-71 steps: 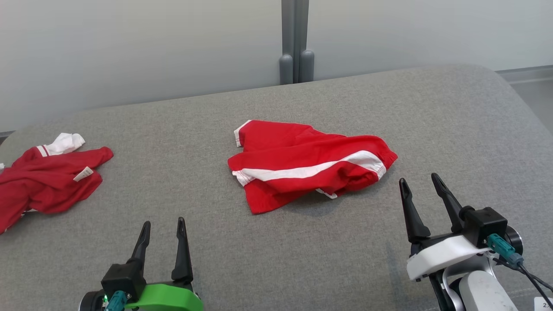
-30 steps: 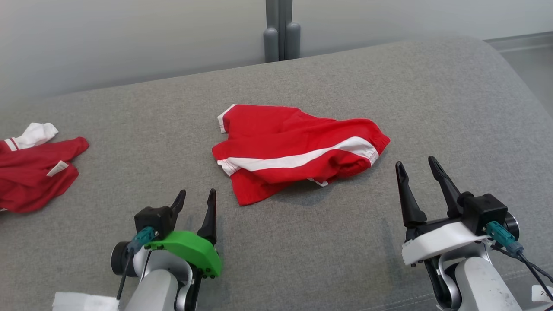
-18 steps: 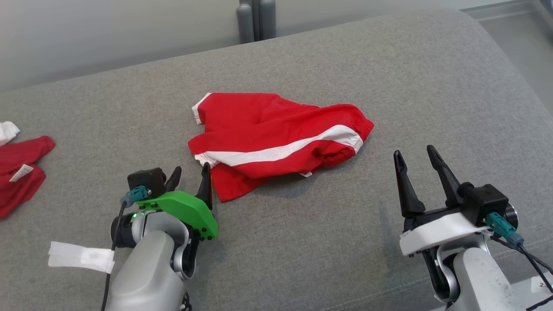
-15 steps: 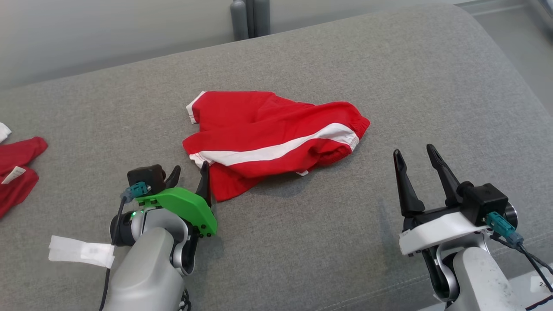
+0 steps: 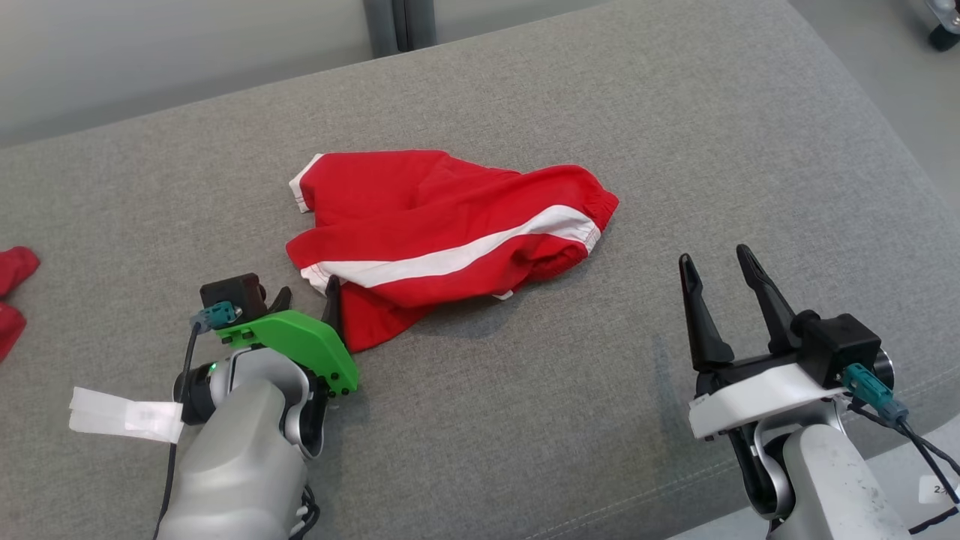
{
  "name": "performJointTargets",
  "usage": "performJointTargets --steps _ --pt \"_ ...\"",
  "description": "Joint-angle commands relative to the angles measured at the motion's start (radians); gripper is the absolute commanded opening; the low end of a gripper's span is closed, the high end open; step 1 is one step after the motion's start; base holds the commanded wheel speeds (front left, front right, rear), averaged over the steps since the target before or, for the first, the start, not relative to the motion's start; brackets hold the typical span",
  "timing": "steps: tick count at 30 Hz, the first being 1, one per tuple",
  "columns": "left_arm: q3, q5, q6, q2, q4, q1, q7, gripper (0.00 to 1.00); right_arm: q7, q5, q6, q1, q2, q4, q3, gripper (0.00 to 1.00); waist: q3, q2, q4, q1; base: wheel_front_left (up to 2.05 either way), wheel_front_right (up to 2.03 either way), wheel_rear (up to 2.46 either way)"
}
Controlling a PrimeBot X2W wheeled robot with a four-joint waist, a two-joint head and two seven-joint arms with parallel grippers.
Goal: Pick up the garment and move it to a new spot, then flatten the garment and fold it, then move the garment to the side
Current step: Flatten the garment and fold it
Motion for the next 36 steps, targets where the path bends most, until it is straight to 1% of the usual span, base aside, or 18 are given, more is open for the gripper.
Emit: performJointTargets --steps 1,8,9,12,13,14,15,18,19,21,24,26,30,36 --pt "-0.004 -0.008 -0.008 0.004 0.016 -0.024 -0.002 1.0 -0.003 0.004 0.0 -0.009 -0.002 -0.004 0.003 1.0 0.003 0.0 -0.006 0.0 0.0 0.0 0.0" --pt "-0.031 -0.05 -0.027 0.004 0.056 -0.05 0.005 1.0 -0.003 0.008 0.0 -0.008 -0.001 0.001 0.012 1.0 0.003 0.0 -0.019 0.0 0.0 0.0 0.0" --pt "-0.034 -0.055 -0.028 0.004 0.059 -0.053 0.006 0.94 -0.003 0.009 0.0 -0.008 -0.001 0.002 0.013 1.0 0.003 0.0 -0.02 0.0 0.0 0.0 0.0" --pt "-0.049 -0.073 -0.034 0.004 0.067 -0.058 0.013 0.7 -0.003 0.008 0.0 -0.008 -0.001 0.004 0.014 1.0 0.003 0.0 -0.024 0.0 0.0 0.0 0.0" --pt "-0.049 -0.073 -0.034 0.004 0.067 -0.058 0.013 0.7 -0.003 0.008 0.0 -0.008 -0.001 0.004 0.014 1.0 0.003 0.0 -0.024 0.0 0.0 0.0 0.0" --pt "-0.053 -0.08 -0.034 0.004 0.069 -0.06 0.011 0.59 -0.003 0.007 0.0 -0.009 -0.001 0.005 0.014 1.0 0.003 0.0 -0.025 0.0 0.0 0.0 0.0" --pt "-0.057 -0.086 -0.034 0.004 0.072 -0.063 0.01 0.52 -0.003 0.006 0.0 -0.009 -0.001 0.004 0.015 1.0 0.003 0.0 -0.026 0.0 0.0 0.0 0.0" --pt "-0.066 -0.102 -0.035 0.004 0.079 -0.069 -0.001 0.45 -0.003 0.002 0.0 -0.009 -0.001 0.002 0.014 1.0 0.003 0.0 -0.028 0.0 0.0 0.0 0.0" --pt "-0.068 -0.107 -0.038 0.004 0.08 -0.07 -0.003 0.41 -0.003 0.001 0.0 -0.009 -0.001 0.002 0.013 1.0 0.003 0.0 -0.027 0.0 0.0 0.0 0.0" --pt "-0.074 -0.118 -0.042 0.004 0.083 -0.072 -0.014 0.28 -0.003 0.0 0.0 -0.008 -0.001 0.003 0.012 1.0 0.002 0.0 -0.027 0.0 0.0 0.0 0.0" --pt "-0.08 -0.131 -0.05 0.004 0.082 -0.075 -0.03 0.12 -0.003 0.0 0.0 -0.006 -0.001 0.002 0.012 1.0 0.001 0.0 -0.024 0.0 0.0 0.0 0.0" --pt "-0.085 -0.14 -0.055 0.004 0.078 -0.076 -0.041 0.05 -0.003 -0.001 0.0 -0.004 -0.001 0.002 0.01 1.0 0.0 0.0 -0.021 0.0 0.0 0.0 0.0" --pt "-0.092 -0.156 -0.063 0.004 0.062 -0.074 -0.061 0.0 -0.003 -0.003 0.0 -0.001 -0.001 0.002 0.005 1.0 -0.004 0.0 -0.011 0.0 0.0 0.0 0.0" --pt "-0.089 -0.169 -0.086 0.004 0.006 -0.046 -0.079 0.0 -0.003 -0.005 0.0 0.014 -0.002 0.0 -0.012 1.0 -0.017 0.0 0.015 0.0 0.0 0.0 0.0"
